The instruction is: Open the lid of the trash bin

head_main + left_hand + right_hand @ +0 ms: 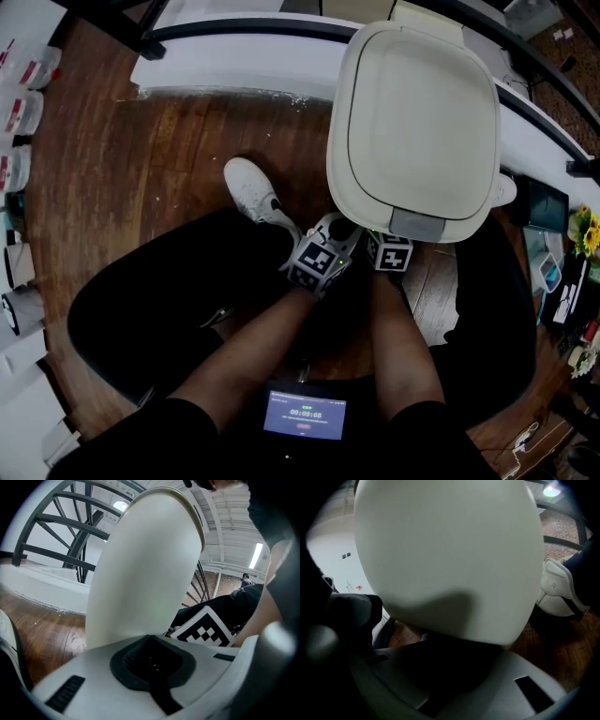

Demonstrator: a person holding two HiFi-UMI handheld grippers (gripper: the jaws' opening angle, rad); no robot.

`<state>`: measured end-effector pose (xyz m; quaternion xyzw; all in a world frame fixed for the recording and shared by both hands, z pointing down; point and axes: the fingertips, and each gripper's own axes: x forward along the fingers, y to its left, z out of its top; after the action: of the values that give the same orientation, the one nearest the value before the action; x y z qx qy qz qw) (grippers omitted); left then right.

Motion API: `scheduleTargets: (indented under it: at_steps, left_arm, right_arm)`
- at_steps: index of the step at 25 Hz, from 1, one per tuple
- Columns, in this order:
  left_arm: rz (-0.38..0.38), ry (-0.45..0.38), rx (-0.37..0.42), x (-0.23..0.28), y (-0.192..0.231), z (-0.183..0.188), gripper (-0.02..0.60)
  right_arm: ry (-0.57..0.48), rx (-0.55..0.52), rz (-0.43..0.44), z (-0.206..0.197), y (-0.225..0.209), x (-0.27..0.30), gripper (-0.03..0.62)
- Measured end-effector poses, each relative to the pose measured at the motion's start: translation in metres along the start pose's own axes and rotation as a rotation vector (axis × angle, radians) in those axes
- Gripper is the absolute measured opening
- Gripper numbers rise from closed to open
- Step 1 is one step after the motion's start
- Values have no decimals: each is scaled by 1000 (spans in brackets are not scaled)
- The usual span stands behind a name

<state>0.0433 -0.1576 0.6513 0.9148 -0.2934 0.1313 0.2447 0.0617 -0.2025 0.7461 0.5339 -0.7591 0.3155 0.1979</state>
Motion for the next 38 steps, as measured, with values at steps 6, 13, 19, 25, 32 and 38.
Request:
scheduleTargets:
  at_steps: [6,13,19,25,32,38]
  left_arm:
    - [1,2,-6,1,-1,-1,34]
    - [3,7,-16,2,-1,-3,34]
    - [6,10,-22,3,1,-3,34]
    - [9,10,-23,4,2,-4,34]
    - [0,6,-41,1,2,-3,32]
    - [3,9,-43,1,1,-1,32]
  right_arm:
    - [9,33,10,-7,-4,0,-3]
    - [13,98,35,-12,-4,2,-3]
    - [20,117,41,-15,-6,5,-3]
    - [69,51,37,-27,-1,2,-2]
    - [97,1,5,-37,-1,2,0]
    - [76,39,29,-36,-3,4,0]
